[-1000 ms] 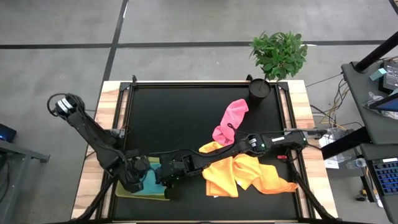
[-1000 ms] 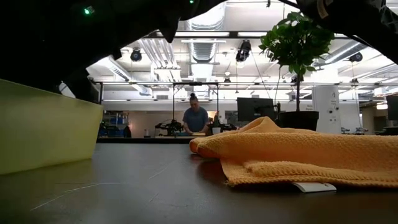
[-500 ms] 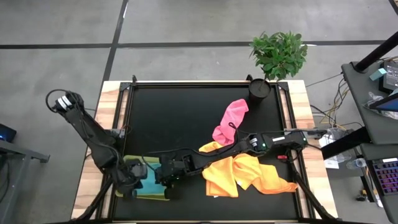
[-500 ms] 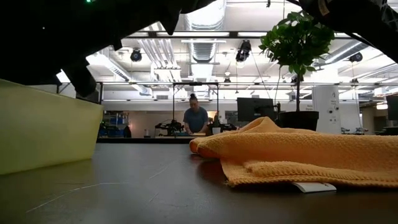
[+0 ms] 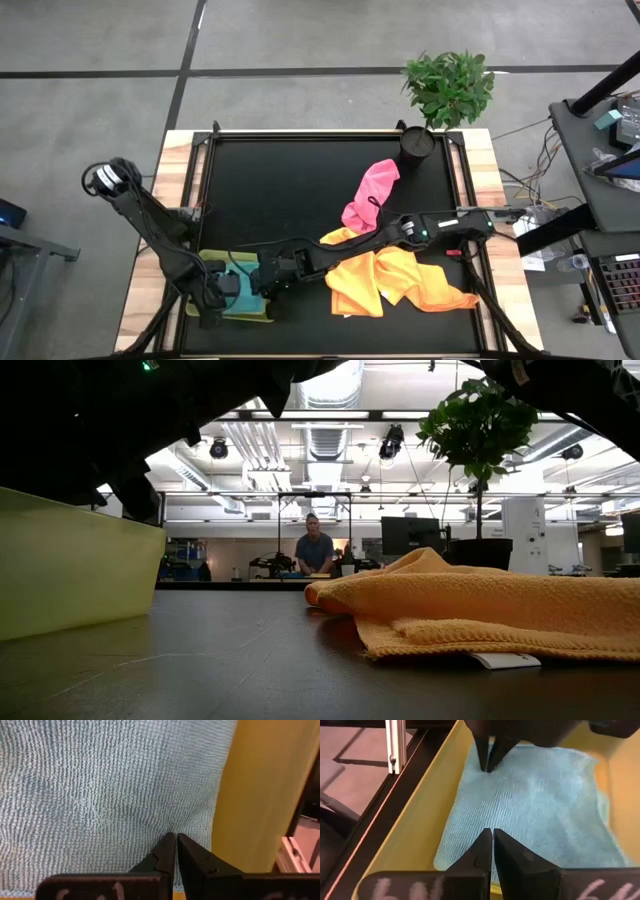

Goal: Fold microfiber towels
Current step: Put the folded blue microfiber towel into the yellow bin, then fold the left orange microfiber towel

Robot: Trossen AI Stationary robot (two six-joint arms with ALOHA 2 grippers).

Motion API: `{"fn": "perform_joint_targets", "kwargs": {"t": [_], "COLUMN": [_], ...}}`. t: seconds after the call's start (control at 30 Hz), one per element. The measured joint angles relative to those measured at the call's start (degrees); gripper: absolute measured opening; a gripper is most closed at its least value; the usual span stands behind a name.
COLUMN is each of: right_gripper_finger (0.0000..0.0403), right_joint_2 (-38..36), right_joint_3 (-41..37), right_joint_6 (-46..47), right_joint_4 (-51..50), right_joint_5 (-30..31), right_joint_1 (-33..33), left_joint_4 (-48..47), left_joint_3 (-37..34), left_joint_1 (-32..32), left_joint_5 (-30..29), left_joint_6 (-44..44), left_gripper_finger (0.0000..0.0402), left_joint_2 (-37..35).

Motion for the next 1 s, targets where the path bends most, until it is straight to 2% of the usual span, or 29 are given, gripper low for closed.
{"fn": "perform_joint_targets", "kwargs": {"t": [0.13, 0.27, 0.47, 0.57, 0.63, 0.7, 0.87, 1.0], "right_gripper_finger": [0.0011, 0.0011, 0.0011, 0.0011, 0.0011, 0.0011, 0.0011, 0.0011], "right_joint_2": [-2.4, -7.1, -10.8, -12.8, -13.8, -14.5, -15.2, -15.4], "right_joint_3": [0.0, 0.1, 0.0, 0.0, 0.0, -0.1, -0.6, -1.4], "right_joint_6": [-2.8, -6.5, -10.0, -7.3, -4.4, -1.2, 5.3, 7.8], "right_joint_4": [-2.7, -9.2, -27.0, -38.4, -46.0, -53.7, -68.0, -71.7], "right_joint_5": [2.6, 9.4, 22.2, 27.6, 30.1, 31.1, 31.1, 30.6], "right_joint_1": [0.2, 1.0, 2.1, 1.9, 1.9, 1.9, 3.3, 5.0], "left_joint_4": [0.0, 0.0, 0.1, 0.8, 2.3, 3.8, 8.0, 9.7], "left_joint_3": [0.9, 2.0, 3.2, 3.4, 3.4, 3.4, 3.4, 3.2], "left_joint_1": [0.0, 0.8, 3.9, 6.2, 8.1, 10.1, 13.6, 14.6], "left_joint_5": [0.1, -1.2, -12.9, -19.1, -20.5, -22.0, -30.4, -34.6], "left_joint_6": [0.0, -0.1, 4.0, 9.8, 15.0, 20.0, 28.7, 33.8], "left_gripper_finger": [0.0006, 0.0006, 0.0006, 0.0006, 0.0006, 0.0006, 0.0006, 0.0006], "left_joint_2": [-2.8, -6.5, -12.2, -14.0, -14.9, -15.4, -14.6, -12.9]}}
